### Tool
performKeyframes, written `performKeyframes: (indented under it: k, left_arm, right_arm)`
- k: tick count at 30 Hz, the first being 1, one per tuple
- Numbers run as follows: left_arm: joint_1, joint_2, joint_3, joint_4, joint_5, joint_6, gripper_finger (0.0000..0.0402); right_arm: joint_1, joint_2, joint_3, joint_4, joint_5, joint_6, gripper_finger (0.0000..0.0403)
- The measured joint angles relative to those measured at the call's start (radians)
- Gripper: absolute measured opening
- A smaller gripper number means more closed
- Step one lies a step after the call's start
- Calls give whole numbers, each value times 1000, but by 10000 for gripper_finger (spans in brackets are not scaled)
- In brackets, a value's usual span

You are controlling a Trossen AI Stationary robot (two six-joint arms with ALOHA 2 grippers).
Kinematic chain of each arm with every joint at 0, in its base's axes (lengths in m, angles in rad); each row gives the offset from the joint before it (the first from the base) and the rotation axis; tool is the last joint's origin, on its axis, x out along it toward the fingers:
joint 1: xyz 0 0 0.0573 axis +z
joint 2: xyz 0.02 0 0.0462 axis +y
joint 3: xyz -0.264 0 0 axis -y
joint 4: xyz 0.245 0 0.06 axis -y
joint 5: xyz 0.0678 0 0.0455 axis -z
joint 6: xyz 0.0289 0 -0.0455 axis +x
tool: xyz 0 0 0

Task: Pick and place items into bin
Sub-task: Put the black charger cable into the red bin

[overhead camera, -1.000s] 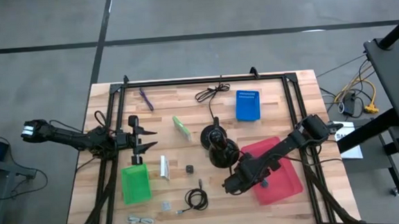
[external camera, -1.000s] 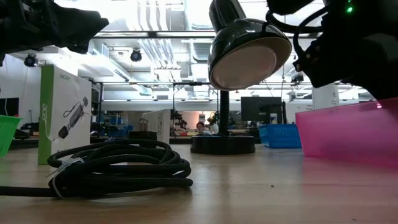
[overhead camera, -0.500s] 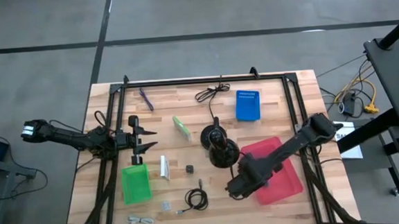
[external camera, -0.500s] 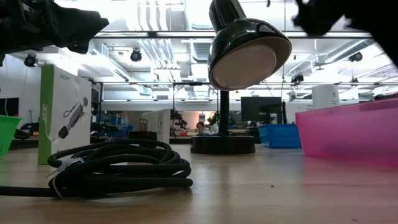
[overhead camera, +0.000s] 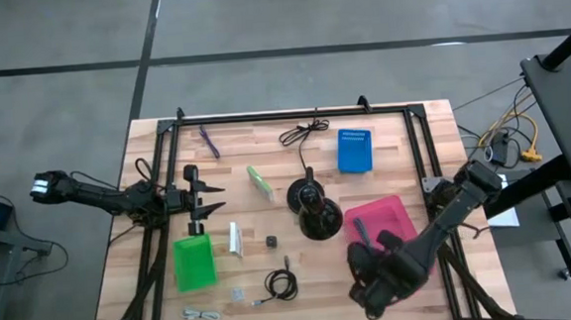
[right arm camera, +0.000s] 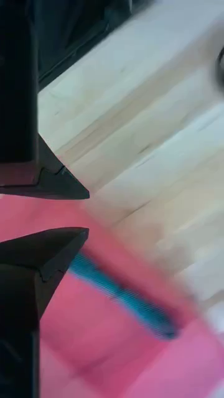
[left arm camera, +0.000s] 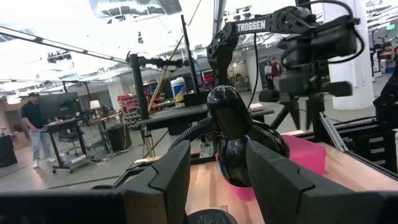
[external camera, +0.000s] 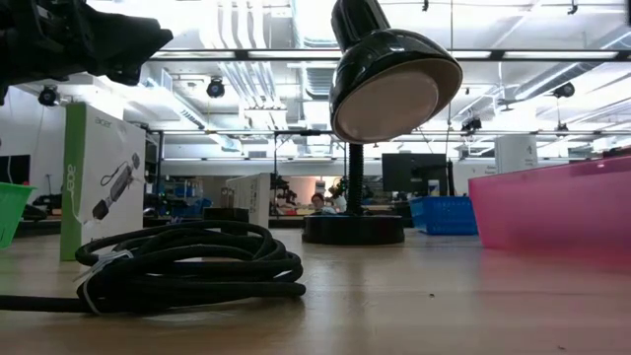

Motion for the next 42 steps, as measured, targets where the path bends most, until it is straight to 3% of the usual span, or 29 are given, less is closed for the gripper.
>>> performKeyframes:
  k: [9, 15, 20, 34, 42]
  left_arm:
    - [0, 0, 0, 2, 1, 0, 141]
    - [0, 0, 0, 3, 2, 0, 141]
    - [0, 0, 0, 3, 3, 0, 141]
    - [0, 0, 0, 2, 4, 0, 141]
    - [0, 0, 0, 0, 4, 0, 141]
  right_arm:
    - [28, 2, -3, 240, 232, -248, 68]
    - [27, 2, -25, 481, 437, -540, 77]
    - [25, 3, -30, 589, 437, -773, 91]
    - [25, 4, -31, 590, 428, -775, 100]
    - [20, 10, -36, 615, 328, -899, 111]
